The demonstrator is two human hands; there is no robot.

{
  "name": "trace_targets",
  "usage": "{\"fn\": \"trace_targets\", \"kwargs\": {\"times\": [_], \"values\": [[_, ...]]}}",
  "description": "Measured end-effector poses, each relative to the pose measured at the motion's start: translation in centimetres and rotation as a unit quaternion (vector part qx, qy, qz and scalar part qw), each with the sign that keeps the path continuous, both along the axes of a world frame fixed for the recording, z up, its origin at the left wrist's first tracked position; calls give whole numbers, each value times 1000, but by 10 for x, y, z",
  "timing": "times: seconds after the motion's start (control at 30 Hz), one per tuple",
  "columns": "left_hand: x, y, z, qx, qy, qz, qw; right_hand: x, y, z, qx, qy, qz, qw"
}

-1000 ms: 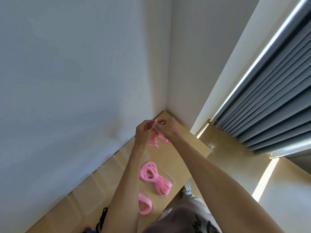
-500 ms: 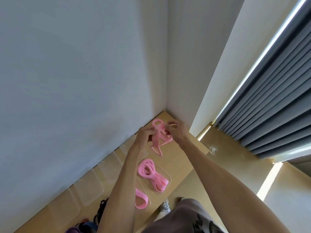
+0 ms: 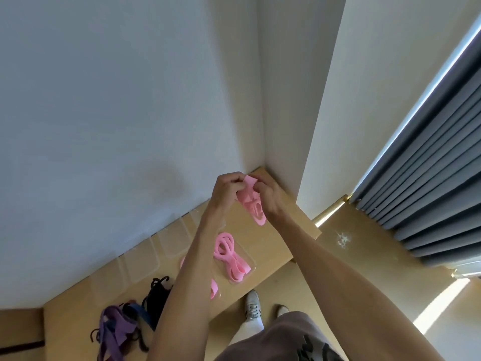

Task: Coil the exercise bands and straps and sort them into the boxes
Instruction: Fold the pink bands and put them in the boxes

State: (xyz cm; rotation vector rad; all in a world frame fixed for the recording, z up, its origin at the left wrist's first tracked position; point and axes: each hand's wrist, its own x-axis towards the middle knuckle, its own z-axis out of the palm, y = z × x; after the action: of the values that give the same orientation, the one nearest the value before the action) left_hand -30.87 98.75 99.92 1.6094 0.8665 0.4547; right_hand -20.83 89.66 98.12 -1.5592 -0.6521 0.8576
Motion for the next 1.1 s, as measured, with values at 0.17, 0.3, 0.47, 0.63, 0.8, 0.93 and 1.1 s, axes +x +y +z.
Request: {"fn": "trace_targets", "kwargs": {"times": [0.17, 0.3, 0.47, 0.63, 0.8, 0.93, 1.1], "values": [[4, -27, -5, 35, 2, 75, 997, -5, -27, 5, 42, 33, 37, 998], [-3, -41, -6, 69, 1, 85, 994, -5, -40, 6, 41, 78, 68, 994], [-19, -44, 4, 72, -29, 65, 995, 7, -43, 11, 13, 36, 133, 990], [-19, -49, 21, 145, 1, 124, 982, 6, -45, 15, 20, 64, 144, 987], [-20, -57, 10, 171, 119, 307, 929, 4, -40, 9, 0, 26, 95, 995], [-35, -67, -37, -313, 262, 215, 887, 1, -33, 7, -6, 111, 27, 993], [-40, -64, -75, -525, -3, 174, 833, -2, -30, -5, -39, 145, 0, 989]]}}
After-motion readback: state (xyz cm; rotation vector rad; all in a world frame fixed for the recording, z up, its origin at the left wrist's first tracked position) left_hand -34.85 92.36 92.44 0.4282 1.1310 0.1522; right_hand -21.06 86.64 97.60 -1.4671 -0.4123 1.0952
